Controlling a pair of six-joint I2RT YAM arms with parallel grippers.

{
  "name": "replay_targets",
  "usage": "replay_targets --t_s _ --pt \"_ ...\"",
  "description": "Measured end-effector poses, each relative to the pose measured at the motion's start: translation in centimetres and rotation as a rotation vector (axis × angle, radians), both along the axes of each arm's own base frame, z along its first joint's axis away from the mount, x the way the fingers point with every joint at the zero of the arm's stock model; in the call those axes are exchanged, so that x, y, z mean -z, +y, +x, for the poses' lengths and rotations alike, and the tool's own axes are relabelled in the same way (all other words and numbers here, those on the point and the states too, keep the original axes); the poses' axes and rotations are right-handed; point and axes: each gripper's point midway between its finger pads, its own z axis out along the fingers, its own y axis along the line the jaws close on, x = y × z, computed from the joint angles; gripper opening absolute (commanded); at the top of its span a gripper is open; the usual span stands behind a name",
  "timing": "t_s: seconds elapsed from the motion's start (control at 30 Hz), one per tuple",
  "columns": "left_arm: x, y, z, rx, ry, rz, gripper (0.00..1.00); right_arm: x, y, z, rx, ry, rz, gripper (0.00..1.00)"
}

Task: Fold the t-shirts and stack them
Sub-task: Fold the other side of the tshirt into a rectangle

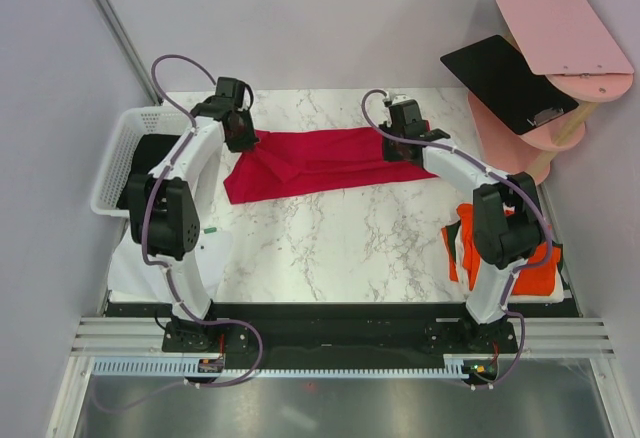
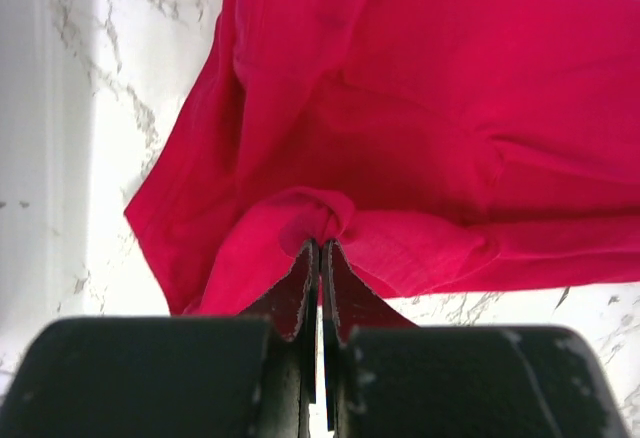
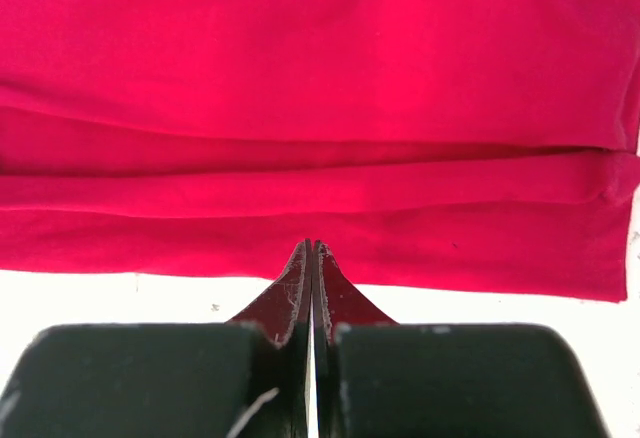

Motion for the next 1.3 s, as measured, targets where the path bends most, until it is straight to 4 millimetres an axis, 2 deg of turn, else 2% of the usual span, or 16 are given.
replay_targets --t_s 0.2,0.4,0.43,0.47,0.5,0.53,0.57,0.67,0.73,0.8,0.83,0.87,0.9,0.93,1.1,1.3 --pt "0.9 -0.3 2.8 0.000 -0.011 -0.020 0.02 0.3 0.6 0.0 -0.006 -0.008 0.019 0.00" --pt "2.5 -0.4 4.2 -0.004 0.008 -0.018 0.02 1.3 1.0 -0.8 -0.016 0.010 0.019 0.00" --pt "2.6 -0.4 4.4 -0.005 0.008 -0.018 0.07 1.4 1.1 -0.9 -0.018 0.013 0.019 0.00" --pt "2.7 -0.5 4.7 -0.005 0.006 -0.018 0.26 1.6 1.2 -1.0 -0.021 0.014 0.019 0.00" --pt "2.7 -0.5 5.0 -0.005 0.002 -0.019 0.51 1.7 1.3 -1.1 -0.023 0.017 0.018 0.00" --pt "2.6 -0.5 5.2 -0.005 -0.002 -0.019 0.87 1.8 1.4 -1.2 -0.027 0.018 0.017 0.00" --pt "2.5 -0.6 5.4 -0.004 -0.007 -0.021 0.99 1.9 1.5 -1.3 -0.029 0.020 0.017 0.00" --pt "2.2 -0.6 5.7 -0.007 -0.023 -0.026 1.00 2.3 1.7 -1.6 -0.036 0.024 0.015 0.00" --pt "1.9 -0.7 5.5 -0.004 -0.049 -0.032 1.00 2.4 1.8 -1.7 -0.038 0.024 0.015 0.00" --pt "1.6 -0.7 4.0 0.001 -0.059 -0.033 1.00 2.7 1.9 -1.9 -0.041 0.028 0.013 0.00" --pt "1.3 -0.8 3.2 0.006 -0.068 -0.036 0.94 2.8 1.9 -2.0 -0.042 0.030 0.013 0.00" --pt "0.9 -0.9 2.2 0.012 -0.076 -0.039 0.82 2.9 1.9 -2.0 -0.042 0.032 0.012 0.00" --pt "0.5 -1.1 1.5 0.020 -0.083 -0.041 0.51 3.0 1.9 -2.1 -0.042 0.032 0.012 0.00" --pt "-0.2 -1.6 0.5 0.037 -0.104 -0.046 0.03 3.1 1.9 -2.2 -0.043 0.035 0.012 0.00" --pt "-1.8 -5.1 -2.4 0.135 -0.167 -0.072 0.02 3.7 1.9 -2.6 -0.041 0.048 0.010 0.00" --pt "2.3 -8.5 -4.2 0.215 -0.088 -0.058 0.02 4.1 1.8 -3.0 -0.038 0.057 0.010 0.00"
